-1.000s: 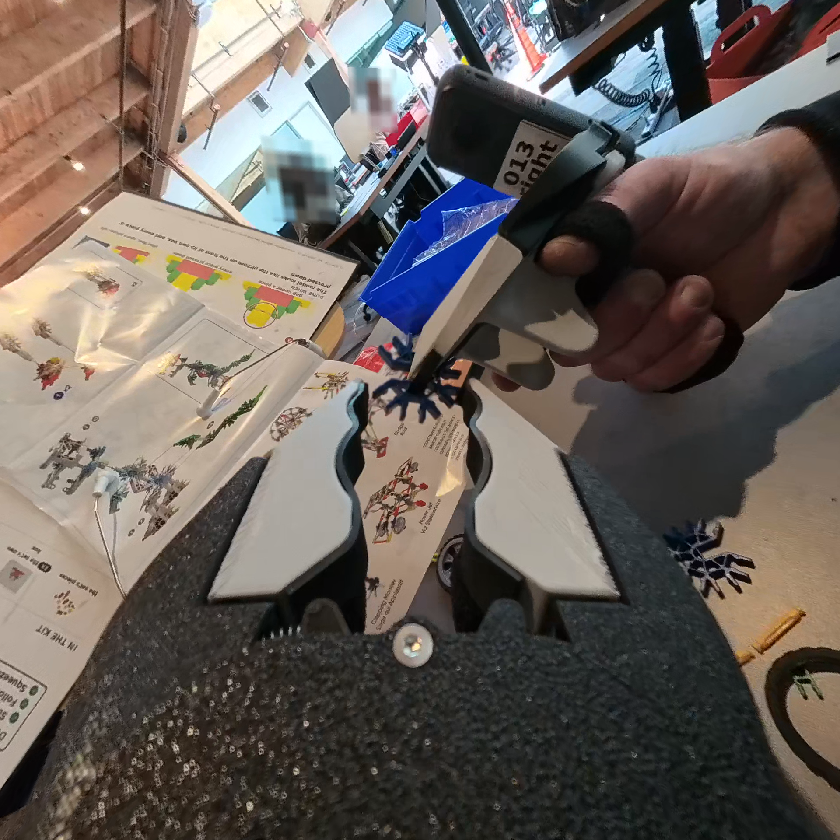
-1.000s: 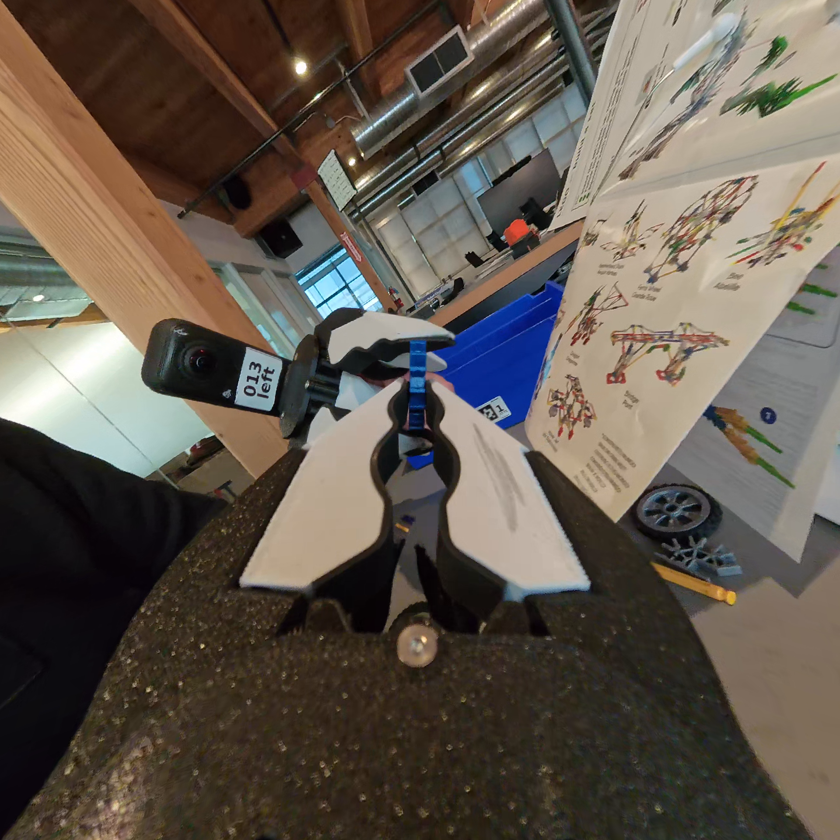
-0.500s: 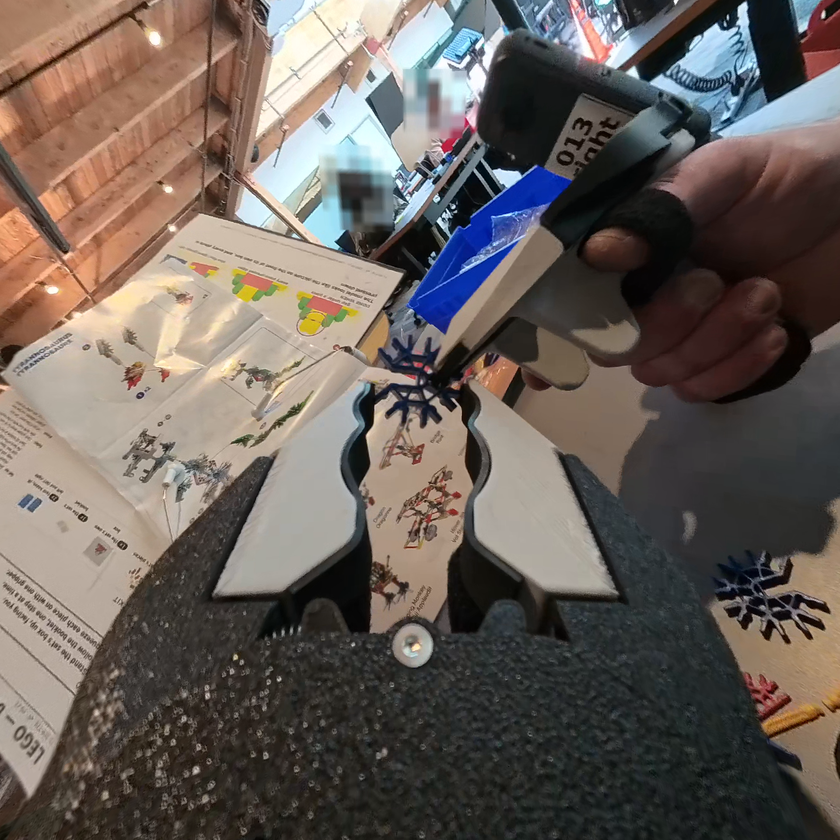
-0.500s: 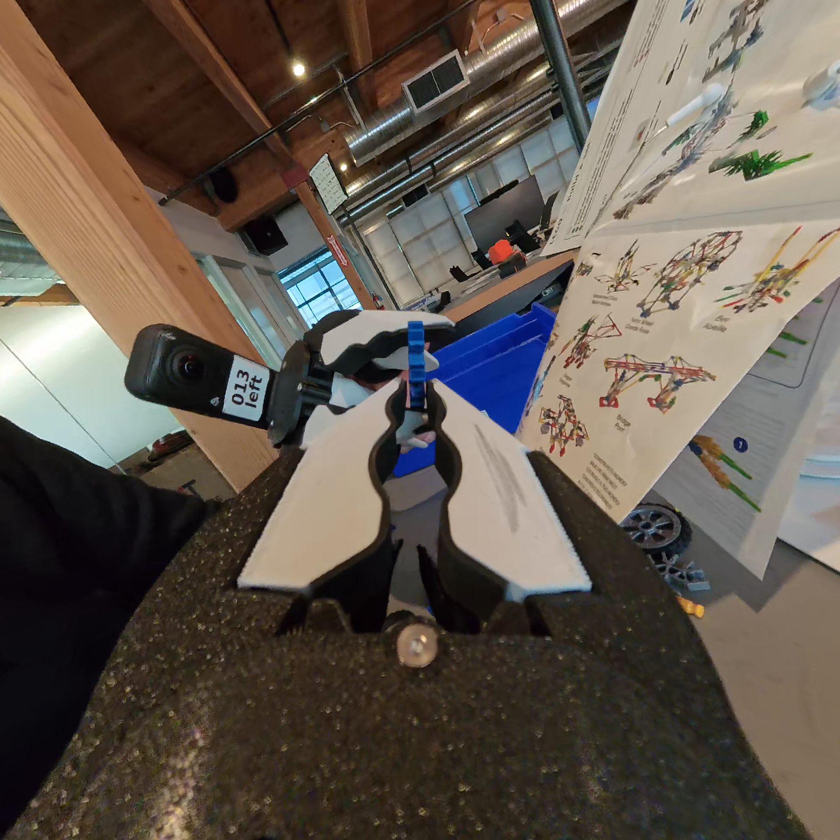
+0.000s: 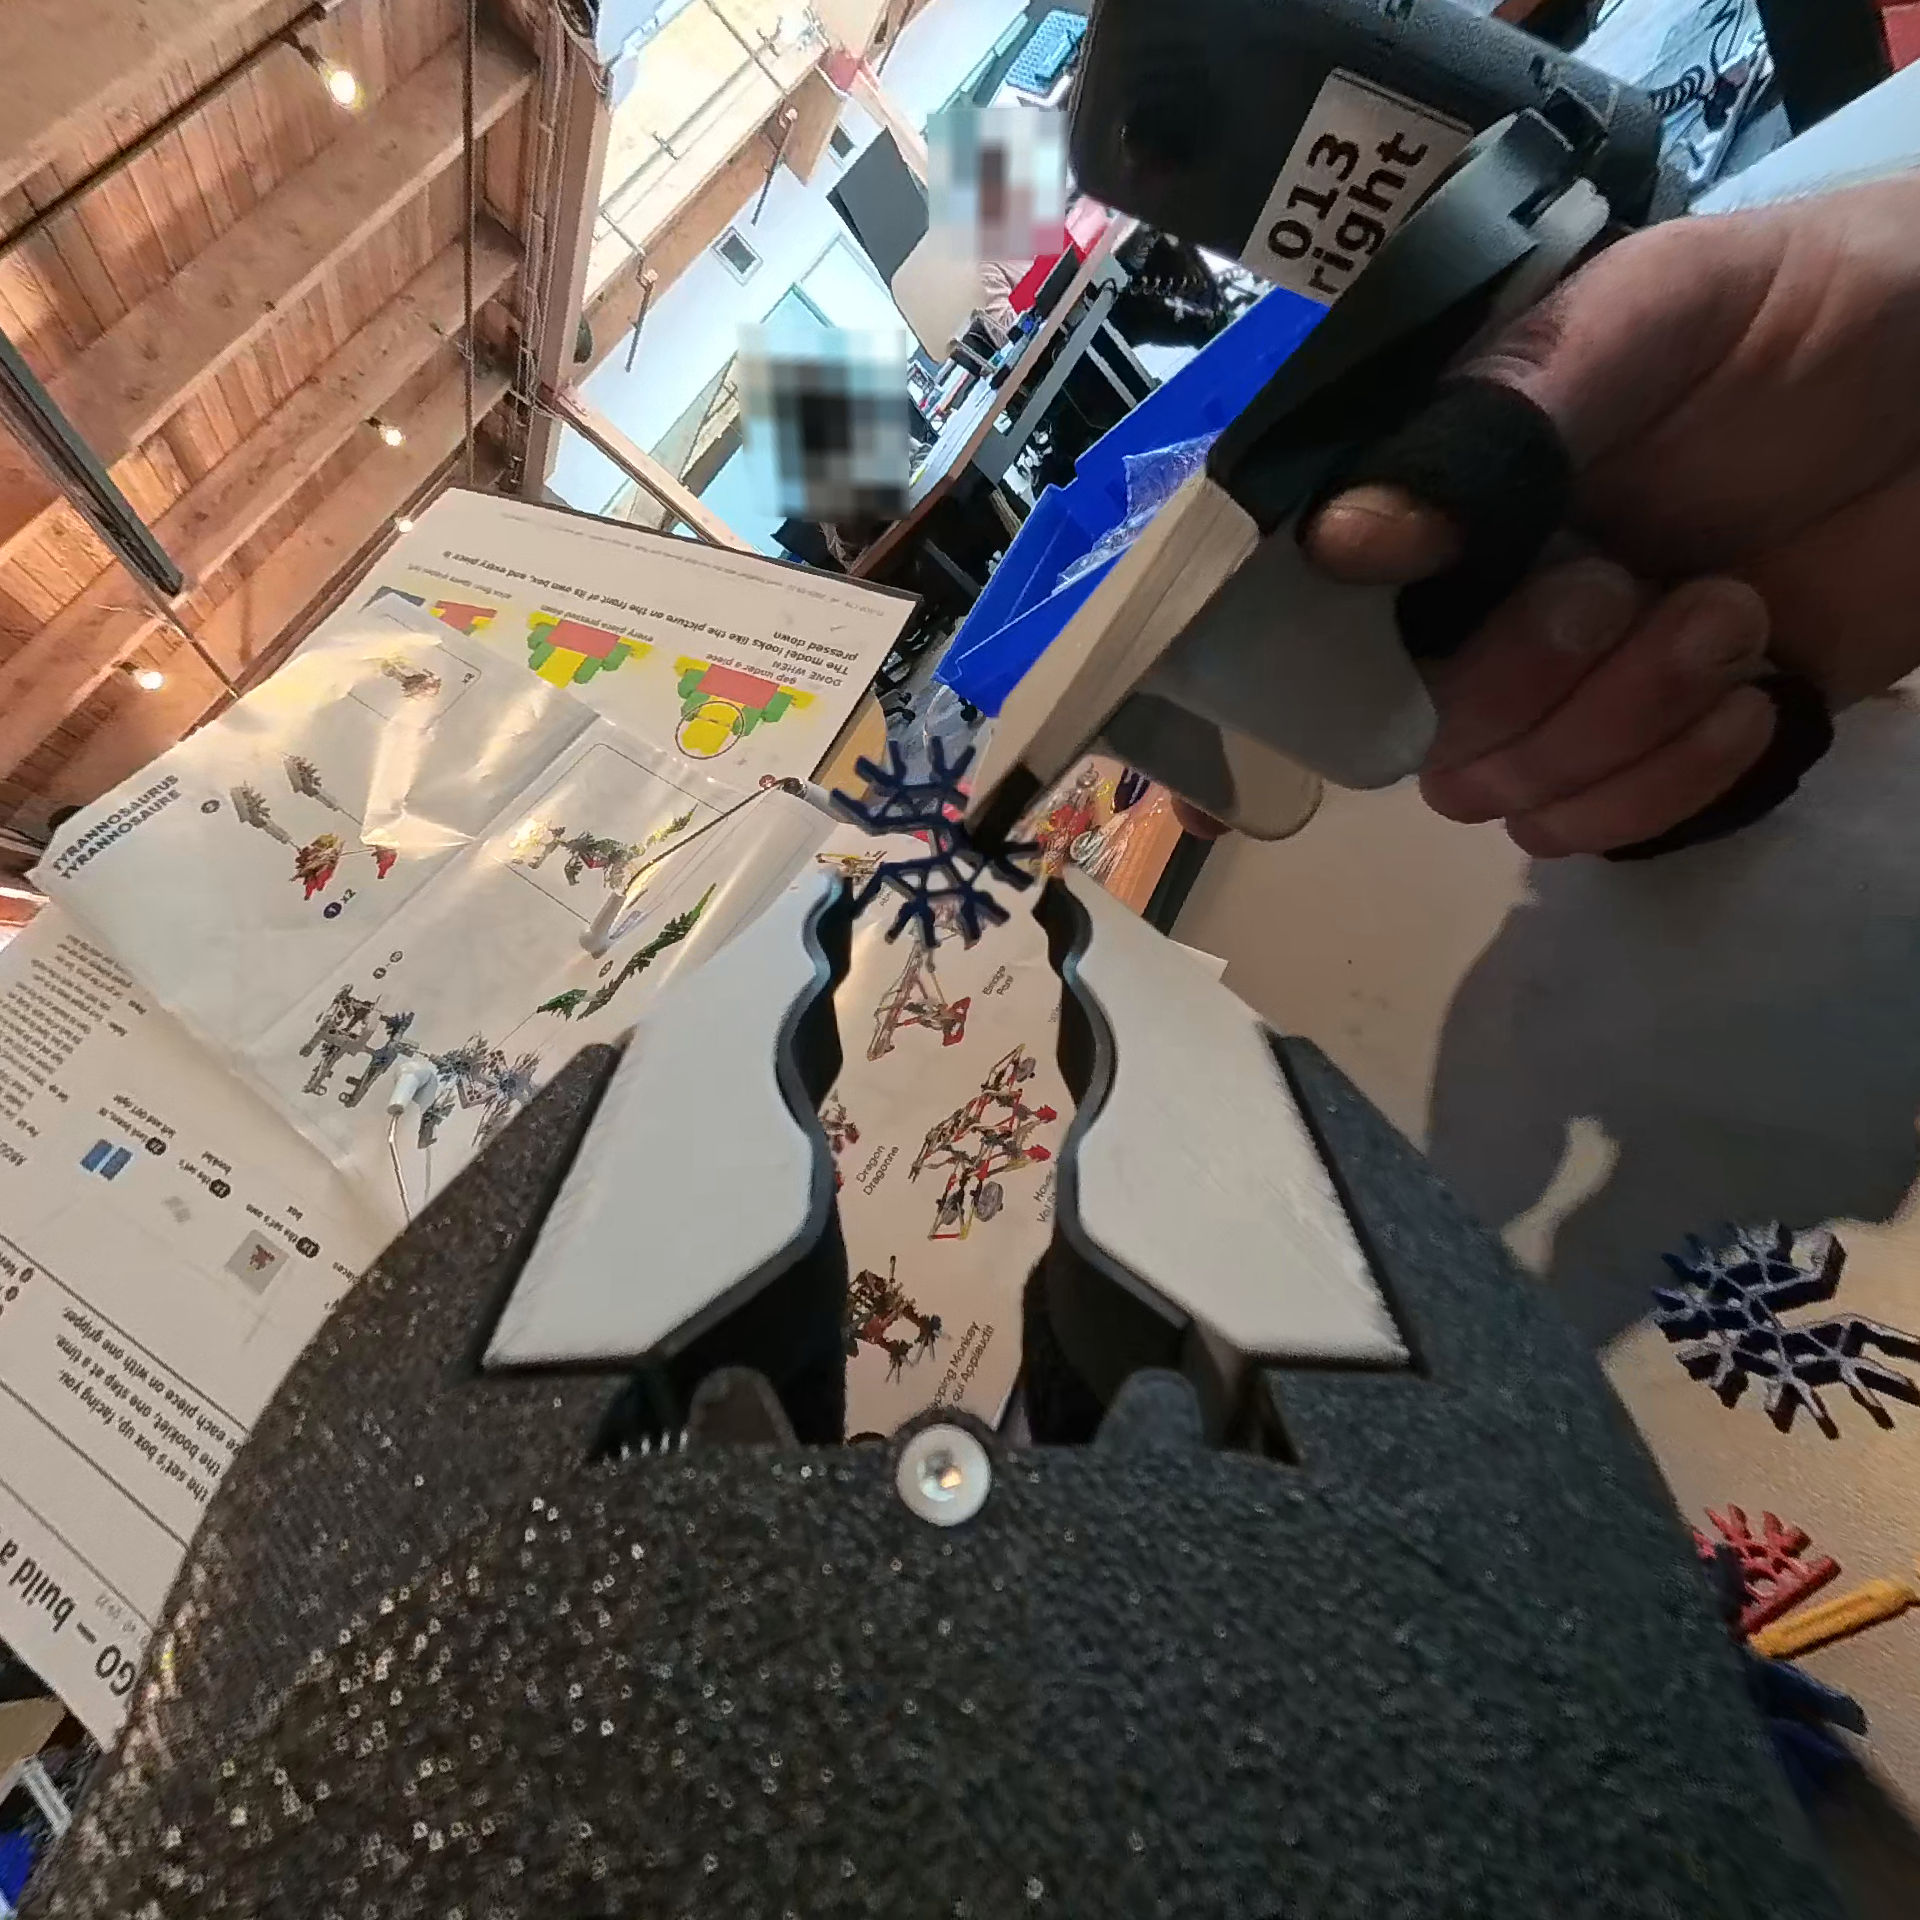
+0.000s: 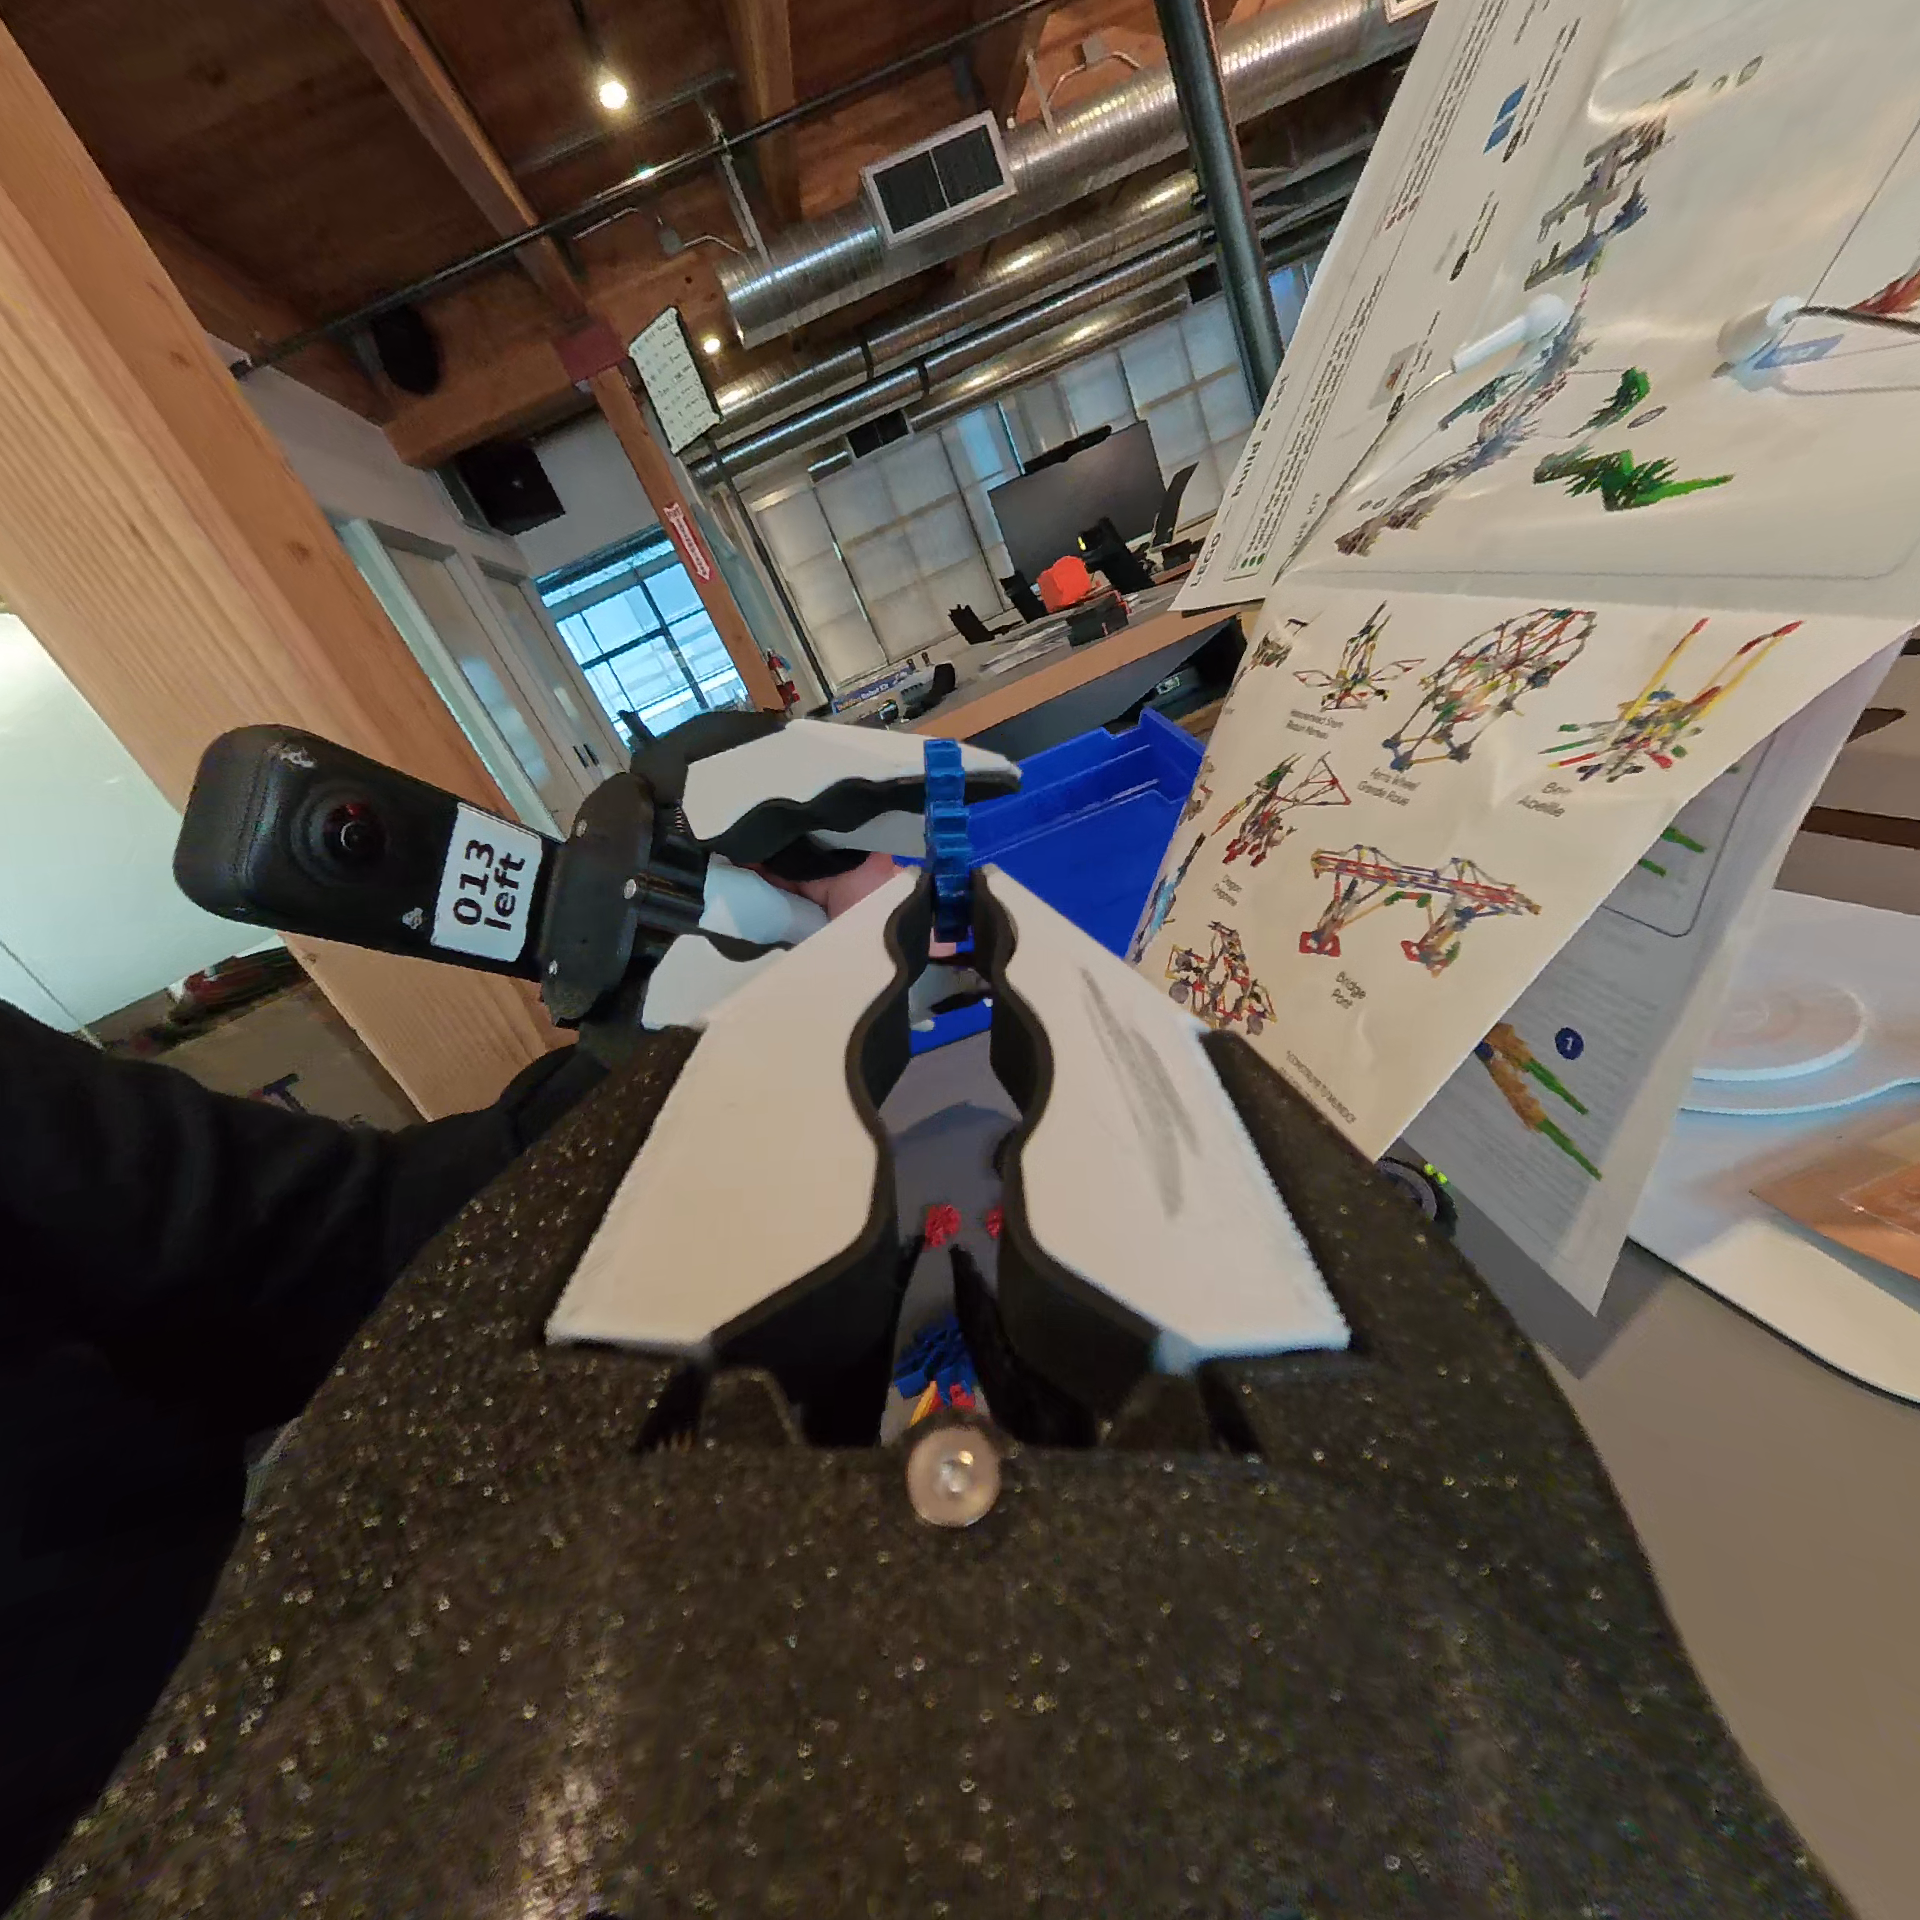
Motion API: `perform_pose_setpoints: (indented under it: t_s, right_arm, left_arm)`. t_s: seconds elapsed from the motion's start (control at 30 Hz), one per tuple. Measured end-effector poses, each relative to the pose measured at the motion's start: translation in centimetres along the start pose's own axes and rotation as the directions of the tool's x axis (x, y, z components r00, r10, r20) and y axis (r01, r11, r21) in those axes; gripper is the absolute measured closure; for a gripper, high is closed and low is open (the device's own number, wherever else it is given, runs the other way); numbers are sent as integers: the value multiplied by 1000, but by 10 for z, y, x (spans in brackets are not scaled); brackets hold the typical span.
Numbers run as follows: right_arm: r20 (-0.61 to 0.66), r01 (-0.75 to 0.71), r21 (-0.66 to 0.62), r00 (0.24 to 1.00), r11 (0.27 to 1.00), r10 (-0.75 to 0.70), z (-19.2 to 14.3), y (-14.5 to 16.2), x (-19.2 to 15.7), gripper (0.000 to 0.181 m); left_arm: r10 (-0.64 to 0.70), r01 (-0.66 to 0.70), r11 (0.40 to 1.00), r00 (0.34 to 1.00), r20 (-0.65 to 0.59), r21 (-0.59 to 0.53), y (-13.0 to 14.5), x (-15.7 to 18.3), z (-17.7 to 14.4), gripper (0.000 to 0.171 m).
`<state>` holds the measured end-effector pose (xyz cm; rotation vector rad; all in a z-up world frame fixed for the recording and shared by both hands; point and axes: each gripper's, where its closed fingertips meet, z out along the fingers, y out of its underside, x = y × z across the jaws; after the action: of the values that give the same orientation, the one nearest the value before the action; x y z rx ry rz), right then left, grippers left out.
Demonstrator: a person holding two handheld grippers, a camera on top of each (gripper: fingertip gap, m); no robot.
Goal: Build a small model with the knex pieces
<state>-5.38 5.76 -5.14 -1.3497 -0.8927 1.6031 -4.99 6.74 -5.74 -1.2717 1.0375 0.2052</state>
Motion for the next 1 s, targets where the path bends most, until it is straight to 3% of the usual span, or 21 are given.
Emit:
perform_pose_setpoints:
  t_s: [0.5, 0.7, 0.83, 1.0]
  right_arm:
    - [-48, 37, 4, 998, 999, -37, -5, -5, 8, 176]
    - [-86, 44, 37, 995, 998, -41, -15, -16, 17, 176]
    - [-93, 48, 50, 995, 998, -44, -20, -21, 19, 176]
    - [-97, 58, 45, 994, 997, -54, -21, -21, 19, 176]
  left_arm:
    - [-30, 27, 999, 994, -108, -29, 9, 13, -3, 133]
    - [-114, 92, 990, 969, -218, -107, 29, 14, -17, 132]
    - [-241, 161, 962, 879, -412, -219, 45, 42, -32, 130]
    - [-279, 91, 936, 778, -563, -339, 63, 87, -44, 129]
